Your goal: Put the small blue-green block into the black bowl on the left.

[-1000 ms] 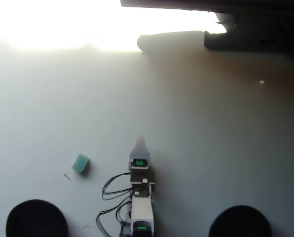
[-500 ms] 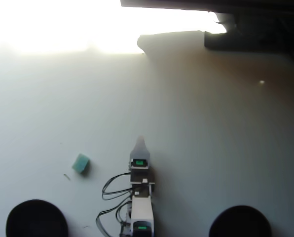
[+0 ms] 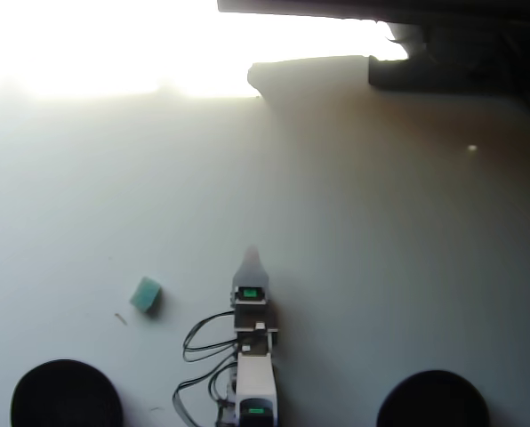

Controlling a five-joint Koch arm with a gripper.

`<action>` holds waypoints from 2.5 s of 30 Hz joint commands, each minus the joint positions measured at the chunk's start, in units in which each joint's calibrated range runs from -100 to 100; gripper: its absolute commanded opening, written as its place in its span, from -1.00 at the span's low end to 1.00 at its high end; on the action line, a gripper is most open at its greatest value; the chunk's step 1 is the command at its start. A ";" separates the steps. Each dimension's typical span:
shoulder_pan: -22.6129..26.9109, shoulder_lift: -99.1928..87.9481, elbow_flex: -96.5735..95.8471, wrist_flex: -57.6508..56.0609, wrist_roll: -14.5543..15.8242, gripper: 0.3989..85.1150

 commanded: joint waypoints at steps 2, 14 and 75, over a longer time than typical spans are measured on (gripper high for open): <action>1.47 -5.00 -0.73 -3.20 -0.20 0.13; 4.20 -27.28 17.94 -33.84 -0.29 0.14; 28.52 30.14 48.07 -46.08 -6.59 -0.07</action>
